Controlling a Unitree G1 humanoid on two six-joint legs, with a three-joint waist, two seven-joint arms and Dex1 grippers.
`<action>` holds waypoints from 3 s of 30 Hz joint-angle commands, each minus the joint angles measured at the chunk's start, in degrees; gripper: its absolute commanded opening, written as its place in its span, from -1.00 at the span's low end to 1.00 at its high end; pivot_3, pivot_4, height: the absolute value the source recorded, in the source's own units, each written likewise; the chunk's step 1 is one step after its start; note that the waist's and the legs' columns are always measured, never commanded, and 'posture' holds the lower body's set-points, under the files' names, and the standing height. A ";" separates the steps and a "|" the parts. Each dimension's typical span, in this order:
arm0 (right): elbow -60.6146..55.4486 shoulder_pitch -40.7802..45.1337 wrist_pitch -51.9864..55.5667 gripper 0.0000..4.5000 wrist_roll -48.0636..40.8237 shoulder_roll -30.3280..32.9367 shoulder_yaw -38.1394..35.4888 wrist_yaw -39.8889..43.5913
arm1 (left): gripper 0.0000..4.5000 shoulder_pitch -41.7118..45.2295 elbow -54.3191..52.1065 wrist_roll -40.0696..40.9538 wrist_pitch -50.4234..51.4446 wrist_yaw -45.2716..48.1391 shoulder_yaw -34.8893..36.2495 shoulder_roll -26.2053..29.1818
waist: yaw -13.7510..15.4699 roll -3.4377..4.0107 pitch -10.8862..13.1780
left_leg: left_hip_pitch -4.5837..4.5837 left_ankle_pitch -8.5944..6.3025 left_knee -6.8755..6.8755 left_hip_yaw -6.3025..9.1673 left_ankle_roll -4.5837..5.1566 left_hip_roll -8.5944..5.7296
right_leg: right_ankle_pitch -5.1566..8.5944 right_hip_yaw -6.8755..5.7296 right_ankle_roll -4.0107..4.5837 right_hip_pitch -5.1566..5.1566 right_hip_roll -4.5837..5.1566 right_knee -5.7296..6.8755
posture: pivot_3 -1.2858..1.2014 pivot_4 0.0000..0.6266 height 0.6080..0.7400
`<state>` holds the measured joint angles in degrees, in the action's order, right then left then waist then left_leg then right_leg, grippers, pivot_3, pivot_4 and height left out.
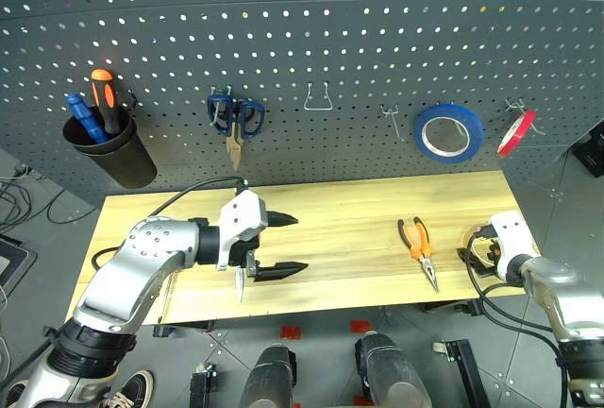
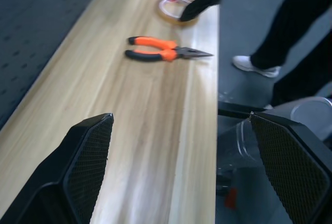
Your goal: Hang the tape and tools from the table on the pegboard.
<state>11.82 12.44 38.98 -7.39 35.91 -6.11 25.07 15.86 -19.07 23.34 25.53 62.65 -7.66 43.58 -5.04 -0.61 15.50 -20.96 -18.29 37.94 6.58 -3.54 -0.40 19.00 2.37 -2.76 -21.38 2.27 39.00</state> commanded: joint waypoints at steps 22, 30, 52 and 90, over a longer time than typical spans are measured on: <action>2.03 2.96 -7.84 -0.80 8.39 4.43 4.81 4.70 | 1.00 -3.13 -0.88 1.64 -3.43 -1.82 4.05 -3.67 | 0.47 -0.47 0.22 | -0.07 0.07 0.20 -0.12 -0.14 0.05 | -0.14 0.05 -0.14 -0.06 0.03 0.02 | -0.03 -0.19 1.00; -46.68 -22.47 -1.49 -0.80 12.45 -1.42 0.95 -3.91 | 1.00 -8.07 -2.87 3.97 -3.14 -6.91 10.53 -4.81 | 0.25 -0.25 0.21 | -0.96 0.12 0.37 -0.08 -0.22 0.07 | -0.17 0.10 -0.17 -0.92 0.04 0.16 | -0.05 -0.17 1.00; -32.60 0.53 -33.84 -0.80 28.31 -10.45 19.92 -9.77 | 1.00 -5.67 -5.63 9.33 -3.65 -13.83 15.50 -9.39 | 0.16 -0.37 0.25 | -0.90 0.31 0.86 -0.15 -0.23 0.07 | -0.59 0.15 -0.23 -0.90 -0.08 0.52 | -0.04 -0.18 1.00; -23.82 -1.36 14.06 0.99 23.41 -28.59 9.48 -15.33 | 1.00 -9.28 12.57 0.30 -13.52 8.25 11.36 5.52 | -0.23 -0.30 0.27 | -0.99 0.33 0.80 0.14 -0.10 0.07 | -0.65 0.18 -0.09 -1.30 -0.10 0.90 | -0.05 -0.21 1.00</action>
<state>-12.96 10.42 53.86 16.64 6.85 4.74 10.64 6.88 -6.08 23.77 12.97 70.66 3.14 49.02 -5.27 -0.90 15.77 -21.96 -17.97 38.73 6.69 -3.64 -0.32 18.35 2.57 -2.85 -22.70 2.17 39.90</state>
